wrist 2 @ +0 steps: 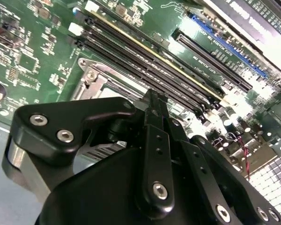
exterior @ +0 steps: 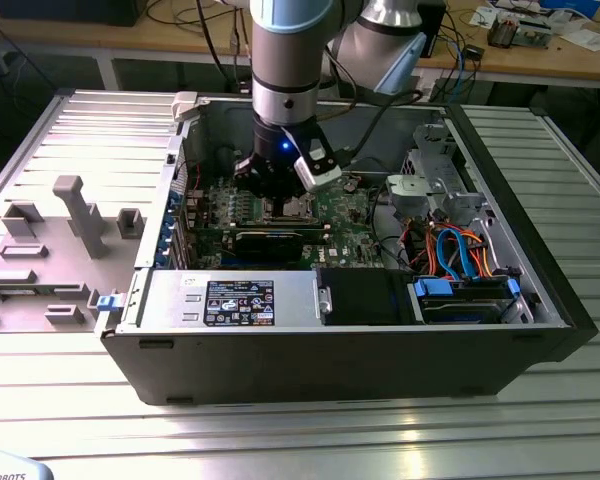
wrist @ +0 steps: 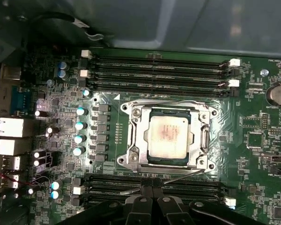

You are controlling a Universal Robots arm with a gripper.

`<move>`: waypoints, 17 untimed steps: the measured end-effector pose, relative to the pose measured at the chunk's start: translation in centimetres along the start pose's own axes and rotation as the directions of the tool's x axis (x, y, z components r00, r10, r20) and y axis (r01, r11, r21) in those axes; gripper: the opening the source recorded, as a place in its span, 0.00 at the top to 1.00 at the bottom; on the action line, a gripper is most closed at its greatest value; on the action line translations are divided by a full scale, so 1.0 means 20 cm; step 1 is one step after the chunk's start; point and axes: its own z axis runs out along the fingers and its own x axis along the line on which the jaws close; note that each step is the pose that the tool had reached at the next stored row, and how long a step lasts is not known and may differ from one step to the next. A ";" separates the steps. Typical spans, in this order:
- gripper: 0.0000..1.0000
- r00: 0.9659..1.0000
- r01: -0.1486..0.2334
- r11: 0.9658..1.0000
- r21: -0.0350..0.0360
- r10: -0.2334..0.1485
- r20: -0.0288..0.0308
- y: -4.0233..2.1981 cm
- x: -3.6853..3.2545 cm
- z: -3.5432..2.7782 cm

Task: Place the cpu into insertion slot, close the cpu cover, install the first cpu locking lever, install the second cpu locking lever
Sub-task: 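Install the second cpu locking lever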

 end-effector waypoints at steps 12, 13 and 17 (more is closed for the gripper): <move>0.89 1.000 0.030 1.000 -0.003 -0.030 -0.002 -0.025 0.058 0.015; 0.89 0.999 0.035 0.999 -0.005 -0.035 -0.003 -0.025 0.061 0.022; 0.89 0.999 0.051 0.999 -0.012 -0.051 -0.004 -0.026 0.070 0.042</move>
